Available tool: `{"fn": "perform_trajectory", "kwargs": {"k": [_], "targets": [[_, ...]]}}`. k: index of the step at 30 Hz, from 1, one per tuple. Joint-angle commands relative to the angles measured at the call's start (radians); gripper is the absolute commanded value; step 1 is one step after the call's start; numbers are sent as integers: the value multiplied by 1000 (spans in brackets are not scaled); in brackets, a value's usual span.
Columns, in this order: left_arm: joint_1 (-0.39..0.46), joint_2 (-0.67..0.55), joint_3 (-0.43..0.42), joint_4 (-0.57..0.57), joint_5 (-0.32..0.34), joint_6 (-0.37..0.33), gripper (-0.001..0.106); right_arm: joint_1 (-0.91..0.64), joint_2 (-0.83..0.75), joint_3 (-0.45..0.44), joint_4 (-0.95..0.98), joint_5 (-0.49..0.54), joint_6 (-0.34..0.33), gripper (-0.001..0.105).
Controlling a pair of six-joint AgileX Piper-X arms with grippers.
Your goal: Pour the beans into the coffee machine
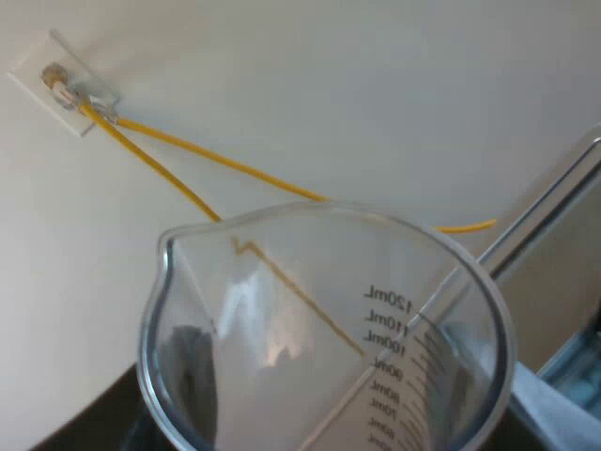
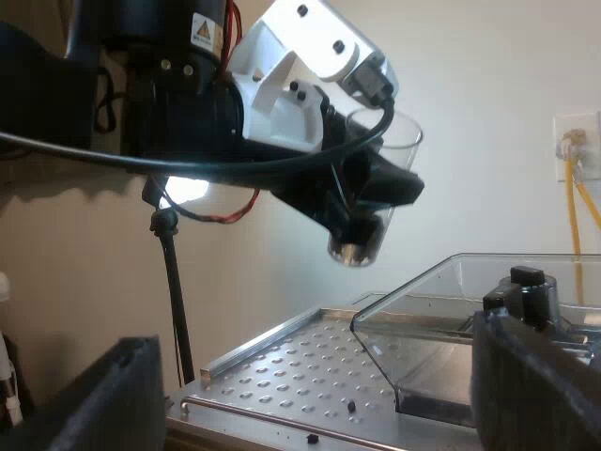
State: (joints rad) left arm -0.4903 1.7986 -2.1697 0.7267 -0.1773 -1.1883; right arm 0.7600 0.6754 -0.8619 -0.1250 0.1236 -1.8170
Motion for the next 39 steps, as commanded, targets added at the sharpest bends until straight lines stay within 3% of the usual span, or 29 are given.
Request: {"fn": "perform_trajectory", "kwargs": {"k": [1,12,21,23,26,33,39], "targets": [[-3,-5,-12,-75,-28,33,39,2,-6,-10,-12,-9,-1,69],[-5,-5,-12,-158,-28,280,39,2,-6,-10,-5,-9,21,69],[-36,5,-12,-172,-28,537,39,2,-6,-10,-5,-9,26,69],[-46,13,-12,-172,-28,632,39,2,-6,-10,-5,-9,26,69],[-54,18,-12,-172,-28,721,39,2,-6,-10,-5,-9,26,69],[-54,18,-12,-172,-28,801,39,2,-6,-10,-5,-9,26,69],[-54,18,-12,-169,-28,952,39,2,-6,-10,-5,-9,26,69]]}}
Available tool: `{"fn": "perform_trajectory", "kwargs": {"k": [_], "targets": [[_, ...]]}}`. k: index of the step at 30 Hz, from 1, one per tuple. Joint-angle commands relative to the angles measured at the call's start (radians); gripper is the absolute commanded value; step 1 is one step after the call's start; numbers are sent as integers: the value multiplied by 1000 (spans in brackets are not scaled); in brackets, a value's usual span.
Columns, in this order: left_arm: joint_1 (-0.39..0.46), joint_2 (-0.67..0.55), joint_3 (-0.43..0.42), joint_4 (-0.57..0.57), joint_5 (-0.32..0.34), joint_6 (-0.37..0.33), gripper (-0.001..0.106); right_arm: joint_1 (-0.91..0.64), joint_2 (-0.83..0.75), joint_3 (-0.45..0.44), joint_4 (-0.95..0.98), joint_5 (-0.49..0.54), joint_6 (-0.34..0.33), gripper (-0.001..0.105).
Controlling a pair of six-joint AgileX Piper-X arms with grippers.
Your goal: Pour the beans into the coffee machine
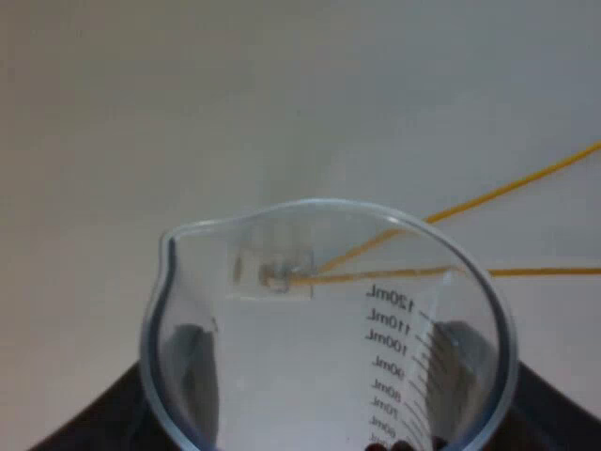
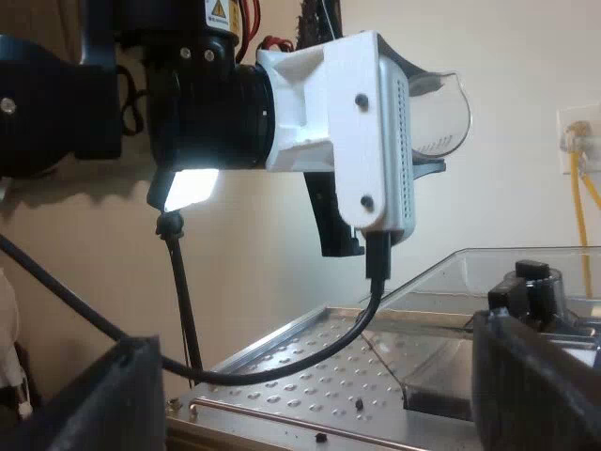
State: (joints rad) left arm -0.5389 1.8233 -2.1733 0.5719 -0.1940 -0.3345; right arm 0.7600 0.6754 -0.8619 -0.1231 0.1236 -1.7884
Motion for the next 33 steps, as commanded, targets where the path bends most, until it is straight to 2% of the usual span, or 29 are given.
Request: {"fn": "perform_trajectory", "kwargs": {"k": [1,12,17,24,27,29,33], "targets": [[-5,-7,-8,-14,-11,120,39,2,-6,-10,-7,-12,-2,69],[-5,-7,-8,-6,-11,201,39,2,-6,-10,-7,-31,22,69],[-5,-7,-8,-1,-11,306,39,2,-6,-10,-7,-39,22,69],[-5,-7,-8,-1,-11,387,39,2,-6,-10,-7,-39,22,69],[-5,-7,-8,-1,6,432,39,2,-6,-10,-7,-39,22,69],[-5,-7,-8,-1,41,469,39,2,-6,-10,-7,-39,22,69],[-5,-7,-8,-1,82,475,39,2,-6,-10,-7,-39,22,69]]}}
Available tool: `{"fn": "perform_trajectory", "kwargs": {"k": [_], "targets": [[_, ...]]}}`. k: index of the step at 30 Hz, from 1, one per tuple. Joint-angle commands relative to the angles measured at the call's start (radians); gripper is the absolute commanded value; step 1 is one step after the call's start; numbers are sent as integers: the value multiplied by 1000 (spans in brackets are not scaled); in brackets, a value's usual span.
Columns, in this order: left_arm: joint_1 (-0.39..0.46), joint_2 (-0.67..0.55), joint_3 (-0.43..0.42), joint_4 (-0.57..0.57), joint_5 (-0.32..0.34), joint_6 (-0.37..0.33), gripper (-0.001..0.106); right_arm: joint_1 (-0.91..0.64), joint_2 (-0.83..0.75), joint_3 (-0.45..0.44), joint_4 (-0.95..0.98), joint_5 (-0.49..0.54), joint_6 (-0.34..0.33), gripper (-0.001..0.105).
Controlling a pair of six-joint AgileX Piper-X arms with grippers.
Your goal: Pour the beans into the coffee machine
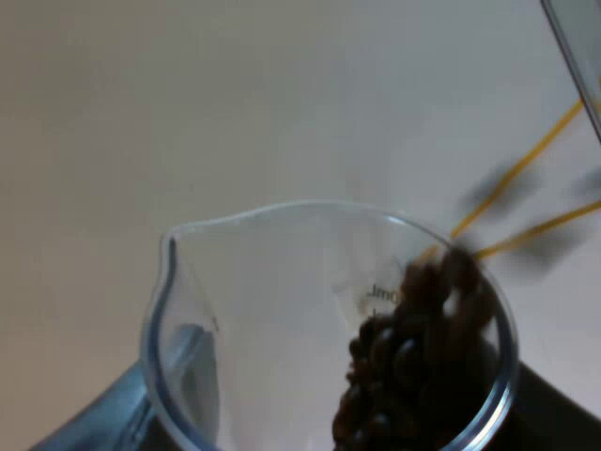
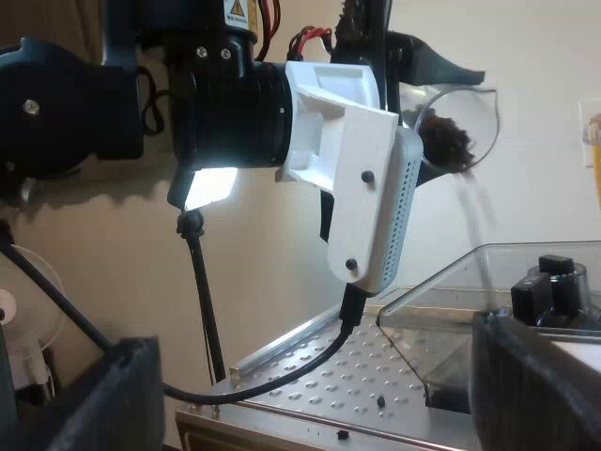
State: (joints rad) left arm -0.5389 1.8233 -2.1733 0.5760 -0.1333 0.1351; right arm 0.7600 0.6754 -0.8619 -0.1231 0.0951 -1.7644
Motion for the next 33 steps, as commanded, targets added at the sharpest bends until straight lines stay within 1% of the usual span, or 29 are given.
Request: {"fn": "perform_trajectory", "kwargs": {"k": [1,7,9,15,17,22,23,26,29,33], "targets": [[-5,-7,-8,-6,27,9,39,2,-6,-10,-7,-10,-3,69],[-5,-7,-8,-6,27,113,39,2,-6,-10,-7,-10,-3,69],[-5,-7,-8,-6,30,136,39,2,-6,-10,-7,-10,-3,69],[-5,-7,-8,-6,63,139,39,2,-6,-10,-7,-10,-3,69],[-5,-7,-8,-6,86,139,39,2,-6,-10,-7,-10,-3,69],[-5,-7,-8,-6,94,141,39,2,-6,-10,-7,-10,-3,69],[-5,-7,-8,-6,94,145,39,2,-6,-10,-7,-10,-3,69],[-5,-7,-8,-6,94,198,39,2,-6,-10,-7,-10,-3,69],[-5,-7,-8,-6,94,230,39,2,-6,-10,-7,-10,-3,69],[-5,-7,-8,-6,94,230,39,2,-6,-10,-7,-10,-3,69]]}}
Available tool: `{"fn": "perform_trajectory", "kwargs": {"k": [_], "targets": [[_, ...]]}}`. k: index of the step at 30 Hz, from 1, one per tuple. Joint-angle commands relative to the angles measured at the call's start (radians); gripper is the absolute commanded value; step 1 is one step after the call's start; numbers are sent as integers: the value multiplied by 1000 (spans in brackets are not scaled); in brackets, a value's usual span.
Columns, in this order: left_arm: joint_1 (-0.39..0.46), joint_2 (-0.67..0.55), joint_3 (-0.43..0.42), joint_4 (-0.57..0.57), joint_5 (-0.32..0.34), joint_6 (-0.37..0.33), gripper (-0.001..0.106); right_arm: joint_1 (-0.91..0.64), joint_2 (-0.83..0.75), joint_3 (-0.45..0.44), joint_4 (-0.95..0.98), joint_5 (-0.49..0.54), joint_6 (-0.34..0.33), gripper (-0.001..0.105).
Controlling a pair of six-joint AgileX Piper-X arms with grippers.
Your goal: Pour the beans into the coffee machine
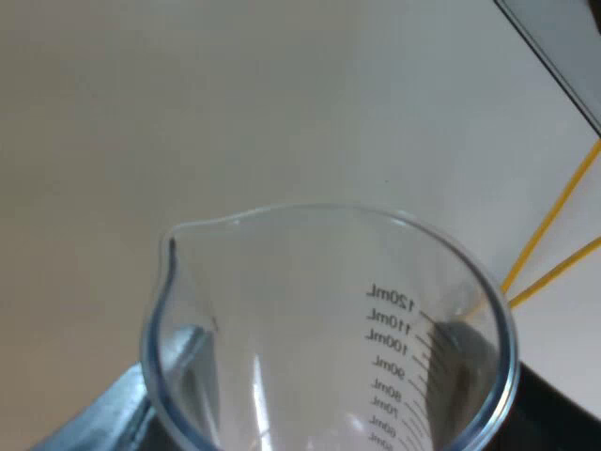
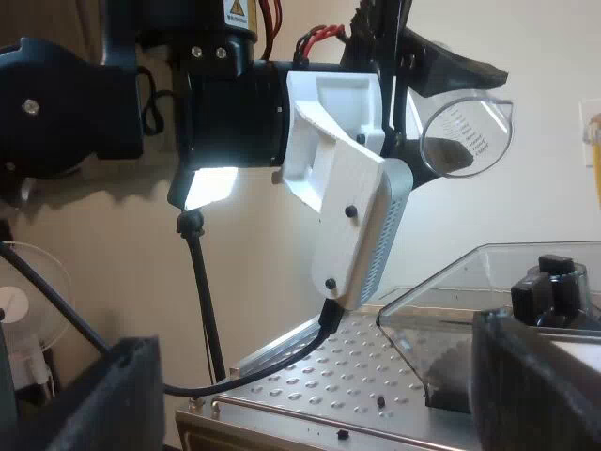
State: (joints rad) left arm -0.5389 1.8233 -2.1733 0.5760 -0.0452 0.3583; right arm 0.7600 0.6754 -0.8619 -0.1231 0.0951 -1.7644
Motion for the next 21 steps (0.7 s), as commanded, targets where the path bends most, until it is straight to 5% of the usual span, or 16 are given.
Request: {"fn": "perform_trajectory", "kwargs": {"k": [1,11,16,18,21], "targets": [[-5,-7,-8,-6,6,7,39,2,-6,-10,-7,-10,-3,69],[-5,-7,-8,-6,6,-9,39,2,-6,-10,-7,-10,-3,69],[-5,-7,-8,-6,6,-116,39,2,-6,-10,-7,-10,-3,69],[-5,-7,-8,-6,2,-255,39,2,-6,-10,-7,-10,-3,69],[-5,-7,-8,-6,-12,-306,39,2,-6,-10,-7,-10,-3,69]]}}
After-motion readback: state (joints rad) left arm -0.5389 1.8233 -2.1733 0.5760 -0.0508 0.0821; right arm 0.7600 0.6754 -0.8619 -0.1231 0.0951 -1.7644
